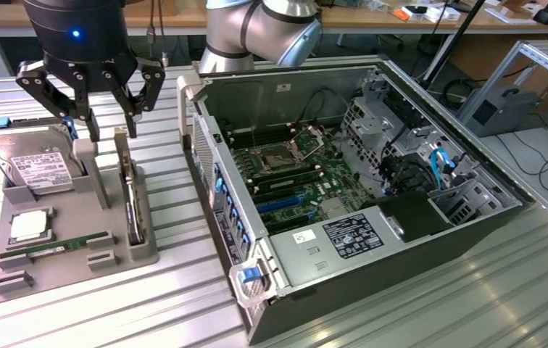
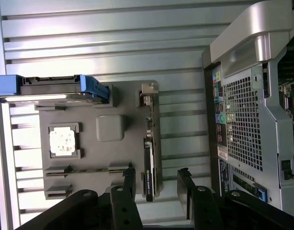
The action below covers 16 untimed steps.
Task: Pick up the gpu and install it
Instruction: 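Pick up the gpu and move the gpu toward the slot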
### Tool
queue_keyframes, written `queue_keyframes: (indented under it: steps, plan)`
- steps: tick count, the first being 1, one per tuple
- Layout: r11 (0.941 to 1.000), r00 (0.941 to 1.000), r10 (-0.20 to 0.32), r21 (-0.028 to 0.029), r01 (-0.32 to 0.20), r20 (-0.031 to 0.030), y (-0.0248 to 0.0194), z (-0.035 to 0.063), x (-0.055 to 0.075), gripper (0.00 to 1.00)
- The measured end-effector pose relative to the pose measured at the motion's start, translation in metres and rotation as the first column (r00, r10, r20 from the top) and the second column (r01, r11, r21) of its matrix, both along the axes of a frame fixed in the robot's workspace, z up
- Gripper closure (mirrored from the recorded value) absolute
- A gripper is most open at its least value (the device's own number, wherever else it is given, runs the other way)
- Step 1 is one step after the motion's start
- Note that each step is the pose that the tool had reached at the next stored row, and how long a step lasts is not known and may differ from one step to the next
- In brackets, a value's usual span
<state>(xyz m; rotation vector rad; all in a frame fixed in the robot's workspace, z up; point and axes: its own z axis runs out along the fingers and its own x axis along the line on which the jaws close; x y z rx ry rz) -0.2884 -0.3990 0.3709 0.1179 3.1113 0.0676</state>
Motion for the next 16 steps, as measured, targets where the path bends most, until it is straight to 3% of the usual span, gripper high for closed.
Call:
queue_keyframes:
  steps: [16]
  plan:
    - [1.0, 1.0, 0.0, 0.0, 0.0, 0.0, 0.0, -0.0035, 0.0, 0.52]
